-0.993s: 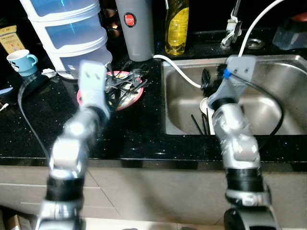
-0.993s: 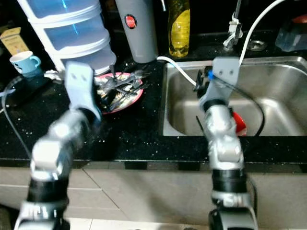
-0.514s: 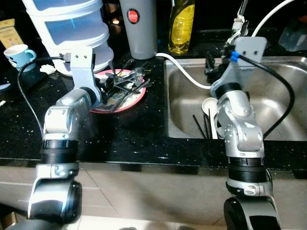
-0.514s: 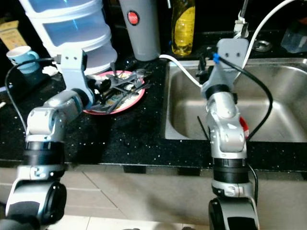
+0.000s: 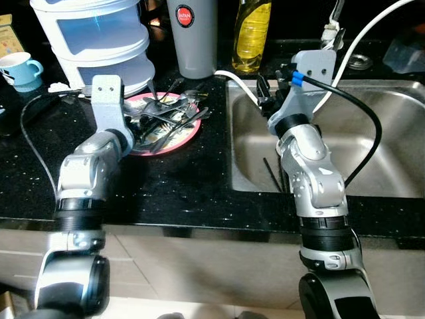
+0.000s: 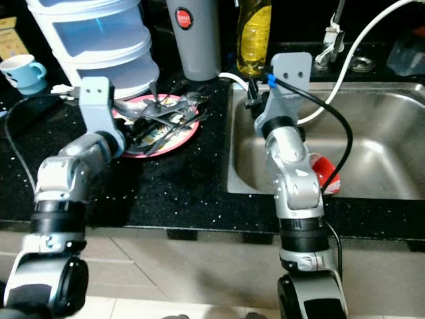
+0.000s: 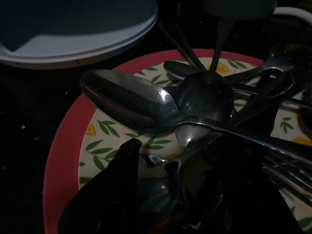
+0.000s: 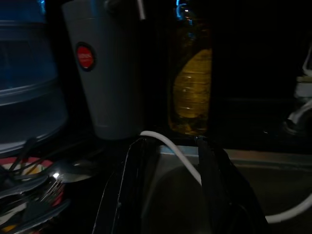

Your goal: Kitchen organization

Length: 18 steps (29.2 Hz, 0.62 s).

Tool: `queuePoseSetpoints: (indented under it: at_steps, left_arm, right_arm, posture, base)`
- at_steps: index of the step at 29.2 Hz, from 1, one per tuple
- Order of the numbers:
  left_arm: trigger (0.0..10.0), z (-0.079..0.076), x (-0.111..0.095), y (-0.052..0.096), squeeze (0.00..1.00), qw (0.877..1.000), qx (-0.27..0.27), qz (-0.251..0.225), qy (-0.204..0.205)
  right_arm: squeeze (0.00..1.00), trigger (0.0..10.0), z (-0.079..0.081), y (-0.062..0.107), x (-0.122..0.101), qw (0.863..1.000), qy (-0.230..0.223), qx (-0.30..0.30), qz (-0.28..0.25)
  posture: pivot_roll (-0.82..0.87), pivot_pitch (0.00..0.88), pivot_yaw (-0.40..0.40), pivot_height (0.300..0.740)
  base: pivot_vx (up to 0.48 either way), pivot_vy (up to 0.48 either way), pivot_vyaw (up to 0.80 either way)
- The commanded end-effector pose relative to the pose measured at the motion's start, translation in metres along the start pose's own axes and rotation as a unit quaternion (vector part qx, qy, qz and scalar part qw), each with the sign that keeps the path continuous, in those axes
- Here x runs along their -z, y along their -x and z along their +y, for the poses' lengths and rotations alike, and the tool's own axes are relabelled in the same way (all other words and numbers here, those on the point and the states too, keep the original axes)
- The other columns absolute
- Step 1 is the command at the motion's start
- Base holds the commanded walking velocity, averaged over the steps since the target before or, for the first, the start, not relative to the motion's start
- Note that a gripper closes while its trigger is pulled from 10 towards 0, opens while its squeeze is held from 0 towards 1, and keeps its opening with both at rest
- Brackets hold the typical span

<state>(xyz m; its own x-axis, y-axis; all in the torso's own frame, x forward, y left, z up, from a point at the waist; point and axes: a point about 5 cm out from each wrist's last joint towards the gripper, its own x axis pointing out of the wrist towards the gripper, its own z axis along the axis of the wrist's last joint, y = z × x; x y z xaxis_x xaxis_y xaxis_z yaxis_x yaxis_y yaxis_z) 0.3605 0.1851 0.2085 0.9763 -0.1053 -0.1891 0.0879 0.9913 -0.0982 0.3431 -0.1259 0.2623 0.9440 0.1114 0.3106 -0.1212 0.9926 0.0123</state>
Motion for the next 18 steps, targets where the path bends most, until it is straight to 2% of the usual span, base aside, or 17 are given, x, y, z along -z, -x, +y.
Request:
queuePoseSetpoints:
  at_steps: [1,2,3,5,6,8,9,14,18]
  left_arm:
    - [9.3,0.016,0.019,0.004,0.00,0.999,-0.028,0.040,0.010]
    - [9.3,0.015,0.016,0.005,0.00,0.999,-0.031,0.023,0.001]
    - [10.0,0.013,0.007,0.006,0.00,1.000,-0.028,-0.006,-0.007]
    - [10.0,0.009,-0.007,0.006,0.00,0.999,-0.014,-0.042,0.006]
    - [10.0,0.009,-0.007,0.006,0.00,0.999,-0.014,-0.042,0.006]
    - [10.0,0.015,-0.017,-0.003,0.00,0.996,-0.023,-0.041,0.075]
    - [10.0,0.016,-0.025,-0.012,0.00,0.992,-0.021,-0.047,0.115]
    - [10.0,0.002,-0.034,-0.024,0.00,0.995,-0.027,-0.048,0.077]
    - [10.0,-0.005,-0.037,-0.028,0.00,0.996,-0.012,-0.038,0.084]
  right_arm:
    - [0.00,10.0,0.005,-0.002,0.001,1.000,-0.008,-0.011,0.009]
    - [0.00,10.0,0.005,-0.003,0.000,1.000,-0.007,-0.016,0.008]
    - [0.00,10.0,0.005,-0.005,-0.002,1.000,-0.005,-0.020,0.006]
    - [0.00,10.0,0.004,-0.008,-0.004,1.000,0.000,-0.024,0.003]
    - [0.00,10.0,0.004,-0.008,-0.004,1.000,0.000,-0.024,0.003]
    - [0.00,10.0,0.001,-0.011,-0.006,1.000,0.011,-0.021,0.000]
    - [0.00,10.0,-0.004,-0.013,-0.009,0.999,0.026,-0.018,-0.006]
    - [0.00,10.0,-0.015,-0.018,-0.013,0.999,0.047,-0.016,-0.008]
    - [0.00,10.0,-0.015,-0.020,-0.013,0.999,0.042,-0.014,-0.007]
  posture:
    - [0.11,0.021,0.026,0.740]
    - [0.11,0.015,0.017,0.740]
    - [0.11,0.016,0.010,0.740]
    - [0.11,0.020,0.002,0.740]
    - [0.11,0.020,0.002,0.740]
    - [0.09,0.028,-0.008,0.740]
    - [0.08,0.027,-0.019,0.740]
    - [0.07,0.047,-0.023,0.740]
    - [0.09,0.060,-0.001,0.740]
  base:
    - [0.000,0.000,0.00]
    - [0.000,0.000,0.00]
    - [0.000,0.000,0.00]
    - [0.000,0.000,0.00]
    - [0.000,0.000,0.00]
    - [0.000,0.000,0.00]
    - [0.000,0.000,0.00]
    - [0.000,0.000,0.00]
    - [0.000,0.000,0.00]
